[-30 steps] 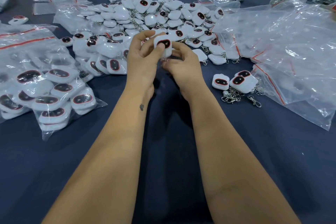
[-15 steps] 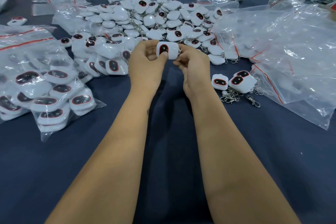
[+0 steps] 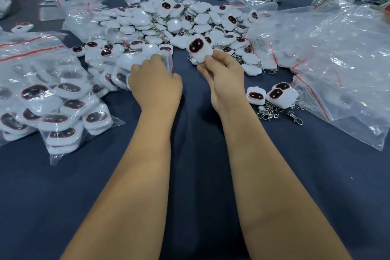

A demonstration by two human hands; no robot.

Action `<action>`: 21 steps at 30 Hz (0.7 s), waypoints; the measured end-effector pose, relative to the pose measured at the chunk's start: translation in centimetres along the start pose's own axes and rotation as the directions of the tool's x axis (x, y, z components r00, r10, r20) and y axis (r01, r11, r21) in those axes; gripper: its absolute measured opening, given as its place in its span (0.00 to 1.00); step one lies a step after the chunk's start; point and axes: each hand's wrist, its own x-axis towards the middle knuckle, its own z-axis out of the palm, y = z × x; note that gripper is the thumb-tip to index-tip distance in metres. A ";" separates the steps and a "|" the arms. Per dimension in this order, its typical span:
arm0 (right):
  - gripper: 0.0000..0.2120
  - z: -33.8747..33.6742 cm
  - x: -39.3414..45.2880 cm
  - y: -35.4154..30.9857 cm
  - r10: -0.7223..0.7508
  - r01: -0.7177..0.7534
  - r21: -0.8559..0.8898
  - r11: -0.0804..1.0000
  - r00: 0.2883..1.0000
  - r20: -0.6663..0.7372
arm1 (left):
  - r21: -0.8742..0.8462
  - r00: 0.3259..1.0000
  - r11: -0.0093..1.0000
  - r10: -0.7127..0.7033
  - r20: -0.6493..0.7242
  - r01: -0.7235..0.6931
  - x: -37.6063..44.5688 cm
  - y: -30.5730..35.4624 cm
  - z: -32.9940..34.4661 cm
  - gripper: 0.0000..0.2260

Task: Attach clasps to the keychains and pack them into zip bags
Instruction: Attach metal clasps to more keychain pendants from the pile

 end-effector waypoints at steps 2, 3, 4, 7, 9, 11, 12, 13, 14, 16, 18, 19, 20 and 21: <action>0.07 0.2 -0.1 -0.1 0.014 -0.019 0.087 0.996 0.998 0.060 | -0.002 1.000 1.000 0.014 -0.012 -0.014 0.1 0.0 0.0 0.14; 0.07 0.3 -0.2 -0.1 0.018 -0.029 0.115 0.993 0.995 0.096 | -0.030 1.000 0.999 0.015 -0.019 -0.016 0.1 0.0 -0.1 0.12; 0.06 0.4 -0.3 -0.1 0.023 -0.040 0.129 0.991 0.991 0.129 | -0.083 1.000 0.997 0.005 -0.022 -0.007 0.0 0.1 -0.2 0.10; 0.05 0.8 -0.6 0.2 0.039 -0.052 0.066 0.996 0.982 0.183 | -0.382 0.996 0.921 -0.091 -0.025 0.075 -0.4 0.6 -0.7 0.05; 0.05 1.1 -0.7 0.7 0.028 -0.019 -0.050 0.999 0.983 0.181 | -0.625 0.979 0.763 -0.205 0.013 0.168 -0.2 0.9 -0.8 0.02; 0.05 1.3 -0.7 1.1 0.006 0.020 -0.171 0.985 0.989 0.148 | -0.804 0.955 0.545 -0.282 0.091 0.237 0.0 1.2 -0.9 0.01; 0.06 1.2 -0.7 1.2 -0.017 0.048 -0.259 0.965 0.992 0.121 | -0.839 0.956 0.496 -0.278 0.094 0.226 0.0 1.3 -0.8 0.02; 0.07 1.2 -0.6 1.3 -0.050 0.080 -0.371 0.925 0.995 0.090 | -0.836 0.967 0.519 -0.249 0.052 0.179 -0.3 1.6 -0.8 0.04; 0.07 1.0 -0.6 1.4 -0.087 0.109 -0.478 0.872 0.994 0.069 | -0.812 0.979 0.572 -0.206 -0.006 0.116 -0.5 1.8 -0.8 0.06; 0.07 1.0 -0.6 1.4 -0.154 0.178 -0.560 0.809 0.984 0.089 | -0.741 0.991 0.672 -0.107 -0.081 0.012 -0.9 2.2 -0.9 0.08; 0.08 1.3 -0.9 1.2 -0.131 0.227 -0.514 0.828 0.968 0.216 | -0.667 0.992 0.744 -0.051 -0.113 -0.037 -1.1 2.3 -0.9 0.07; 0.11 1.5 -1.0 1.0 -0.076 0.212 -0.496 0.842 0.957 0.281 | -0.659 0.992 0.752 -0.062 -0.110 -0.026 -1.0 2.3 -0.9 0.08; 0.15 1.6 -1.2 0.9 -0.011 0.182 -0.485 0.855 0.942 0.335 | -0.689 0.990 0.725 -0.104 -0.095 0.010 -0.9 2.2 -1.0 0.08; 0.17 1.7 -1.2 0.9 0.041 0.160 -0.503 0.849 0.930 0.364 | -0.744 0.986 0.666 -0.156 -0.066 0.056 -0.7 2.1 -1.1 0.08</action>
